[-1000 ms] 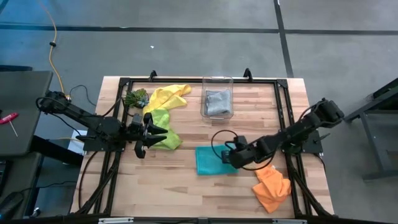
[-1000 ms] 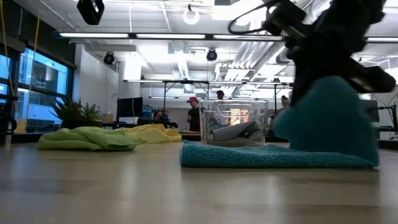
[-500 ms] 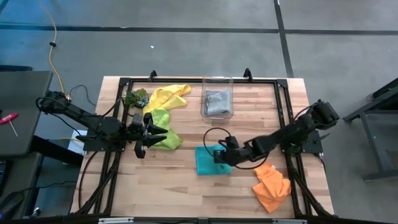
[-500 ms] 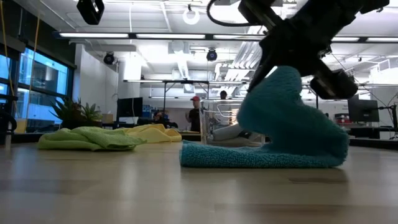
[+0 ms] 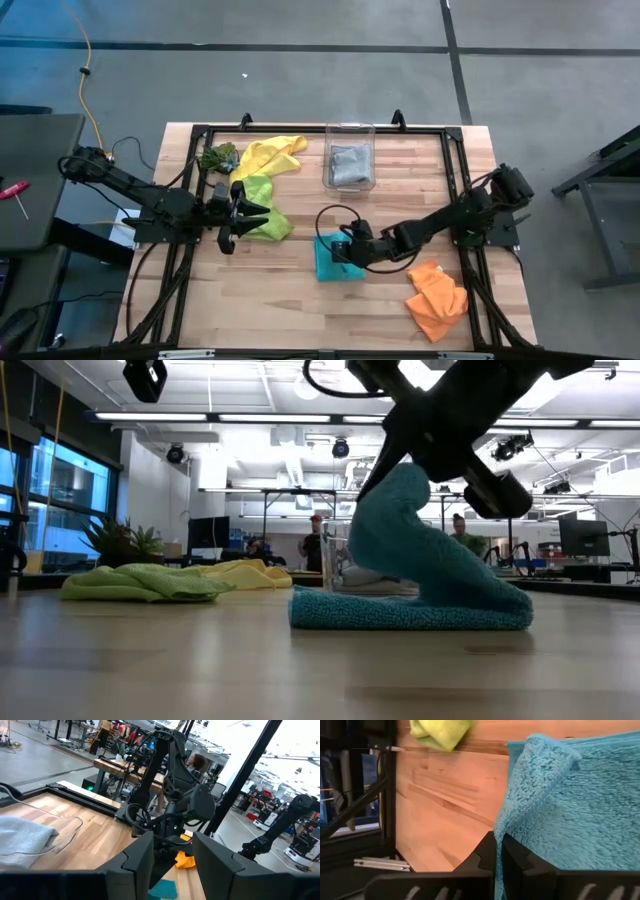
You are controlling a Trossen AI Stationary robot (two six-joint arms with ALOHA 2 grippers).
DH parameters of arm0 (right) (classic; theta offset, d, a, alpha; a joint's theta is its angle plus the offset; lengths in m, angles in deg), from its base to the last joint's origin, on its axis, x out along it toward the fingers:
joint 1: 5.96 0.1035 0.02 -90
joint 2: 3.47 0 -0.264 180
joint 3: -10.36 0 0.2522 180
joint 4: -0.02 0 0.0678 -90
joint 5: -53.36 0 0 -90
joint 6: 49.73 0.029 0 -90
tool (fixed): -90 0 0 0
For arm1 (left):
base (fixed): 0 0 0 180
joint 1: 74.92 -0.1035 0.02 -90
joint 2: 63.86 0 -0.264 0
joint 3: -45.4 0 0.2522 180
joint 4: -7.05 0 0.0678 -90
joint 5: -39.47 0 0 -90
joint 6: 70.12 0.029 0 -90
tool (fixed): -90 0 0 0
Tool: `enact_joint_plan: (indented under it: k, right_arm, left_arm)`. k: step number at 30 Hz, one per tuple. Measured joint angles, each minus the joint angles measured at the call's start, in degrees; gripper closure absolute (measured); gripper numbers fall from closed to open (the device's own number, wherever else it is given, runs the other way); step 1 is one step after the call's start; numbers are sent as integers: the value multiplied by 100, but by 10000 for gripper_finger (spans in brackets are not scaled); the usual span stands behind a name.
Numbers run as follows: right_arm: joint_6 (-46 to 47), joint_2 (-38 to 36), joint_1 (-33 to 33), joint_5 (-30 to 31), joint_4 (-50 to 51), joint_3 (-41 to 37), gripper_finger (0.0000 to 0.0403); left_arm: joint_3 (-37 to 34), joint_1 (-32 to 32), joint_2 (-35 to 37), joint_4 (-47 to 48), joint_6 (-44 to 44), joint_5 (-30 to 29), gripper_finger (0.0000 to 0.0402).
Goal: Fold microfiber towels
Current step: Fold the blue microfiber cloth, then put the blue microfiber cloth into the transparent bin
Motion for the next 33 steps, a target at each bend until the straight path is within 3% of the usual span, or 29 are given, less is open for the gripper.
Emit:
enact_joint_plan:
  k: [18,26,33]
  right_arm:
    - [156,485,-28,-145,-520,0,389]
    - [81,485,-177,-205,-691,-2,279]
    - [-650,365,-382,-450,-988,-2,188]
  left_arm:
    - [0,0,-2,169,-133,2,273]
    - [0,0,0,171,-133,2,273]
    - [0,0,0,176,-133,-4,273]
